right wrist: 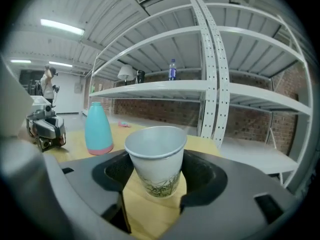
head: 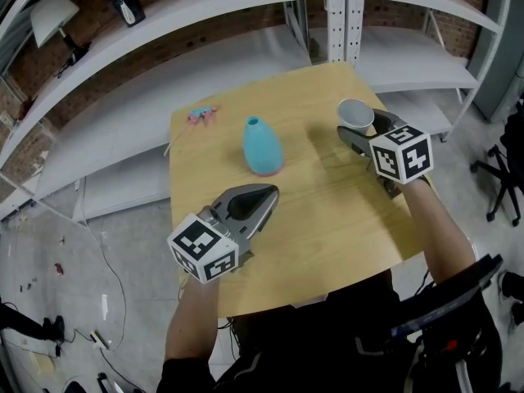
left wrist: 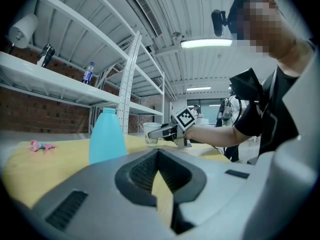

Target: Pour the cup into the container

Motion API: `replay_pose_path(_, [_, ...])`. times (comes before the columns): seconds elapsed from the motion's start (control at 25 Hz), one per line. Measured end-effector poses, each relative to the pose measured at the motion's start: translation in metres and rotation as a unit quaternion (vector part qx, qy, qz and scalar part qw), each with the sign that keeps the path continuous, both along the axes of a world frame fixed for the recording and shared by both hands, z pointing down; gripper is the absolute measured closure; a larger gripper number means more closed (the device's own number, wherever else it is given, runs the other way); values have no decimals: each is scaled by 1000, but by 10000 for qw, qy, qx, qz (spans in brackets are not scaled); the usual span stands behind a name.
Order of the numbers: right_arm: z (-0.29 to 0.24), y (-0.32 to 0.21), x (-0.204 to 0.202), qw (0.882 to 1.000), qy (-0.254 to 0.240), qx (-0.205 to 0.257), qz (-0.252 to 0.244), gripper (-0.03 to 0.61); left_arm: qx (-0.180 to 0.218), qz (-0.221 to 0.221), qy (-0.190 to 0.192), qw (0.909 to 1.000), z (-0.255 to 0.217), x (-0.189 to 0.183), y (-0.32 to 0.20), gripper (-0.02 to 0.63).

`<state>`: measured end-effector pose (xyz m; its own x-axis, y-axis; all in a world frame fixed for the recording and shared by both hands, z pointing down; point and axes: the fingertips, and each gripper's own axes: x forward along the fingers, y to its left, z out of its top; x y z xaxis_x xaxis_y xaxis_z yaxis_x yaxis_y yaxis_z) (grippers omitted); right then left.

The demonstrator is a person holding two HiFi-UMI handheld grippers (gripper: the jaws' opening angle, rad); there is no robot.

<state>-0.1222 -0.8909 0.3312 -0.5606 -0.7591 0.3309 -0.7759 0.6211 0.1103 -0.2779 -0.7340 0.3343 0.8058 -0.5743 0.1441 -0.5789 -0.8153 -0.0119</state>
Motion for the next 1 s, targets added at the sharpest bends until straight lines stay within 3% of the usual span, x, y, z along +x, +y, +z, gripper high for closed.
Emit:
replay_pose_path(0.36, [-53, 24, -46, 9927, 839, 691, -525, 275, -12, 13, -10, 10000, 0, -2, 8, 621])
replay_pose_path(0.68, [-71, 37, -99, 9794, 1442, 961, -1040, 275, -10, 136, -6, 9999, 1, -2, 14, 620])
replay_pose_path(1.0, [-82, 37, -133, 9614, 2086, 1294, -1245, 275, -35, 417, -33, 9991, 2, -1, 26, 621])
